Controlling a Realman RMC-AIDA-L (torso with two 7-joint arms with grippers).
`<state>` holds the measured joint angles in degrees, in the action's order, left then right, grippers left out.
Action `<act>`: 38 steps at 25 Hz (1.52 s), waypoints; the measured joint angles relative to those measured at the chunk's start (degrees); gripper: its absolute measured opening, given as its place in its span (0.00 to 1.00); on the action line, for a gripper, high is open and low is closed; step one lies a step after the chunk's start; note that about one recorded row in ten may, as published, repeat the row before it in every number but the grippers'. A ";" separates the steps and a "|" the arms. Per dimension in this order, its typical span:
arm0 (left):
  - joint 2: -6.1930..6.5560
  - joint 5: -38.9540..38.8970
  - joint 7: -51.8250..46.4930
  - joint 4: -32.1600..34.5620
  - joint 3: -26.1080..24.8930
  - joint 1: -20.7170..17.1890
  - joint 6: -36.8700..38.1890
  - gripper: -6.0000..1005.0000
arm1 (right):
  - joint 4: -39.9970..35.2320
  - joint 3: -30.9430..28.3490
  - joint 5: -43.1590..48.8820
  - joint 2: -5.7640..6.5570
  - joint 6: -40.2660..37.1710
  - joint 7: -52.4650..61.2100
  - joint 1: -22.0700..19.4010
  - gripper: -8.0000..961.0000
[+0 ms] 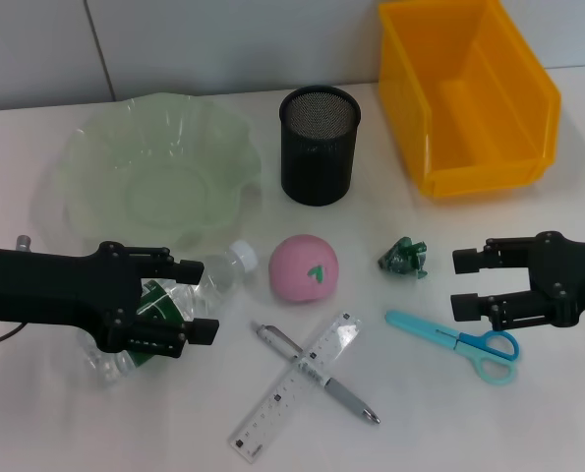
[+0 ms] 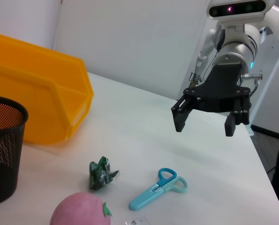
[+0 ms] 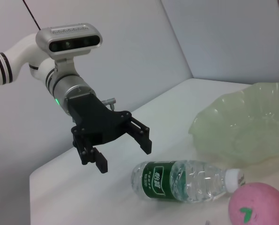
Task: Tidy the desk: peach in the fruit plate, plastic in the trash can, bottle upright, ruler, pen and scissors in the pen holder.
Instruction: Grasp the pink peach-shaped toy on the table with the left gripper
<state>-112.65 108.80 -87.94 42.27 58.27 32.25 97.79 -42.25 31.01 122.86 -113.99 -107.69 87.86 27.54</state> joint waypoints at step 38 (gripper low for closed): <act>-5.30 14.53 -5.70 8.82 -1.66 17.46 -3.99 0.78 | -0.55 -0.11 0.19 0.72 0.33 -0.03 0.02 0.81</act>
<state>-117.96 123.34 -93.64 51.09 56.61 49.71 93.80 -42.80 30.90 123.04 -113.27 -107.36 87.82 27.56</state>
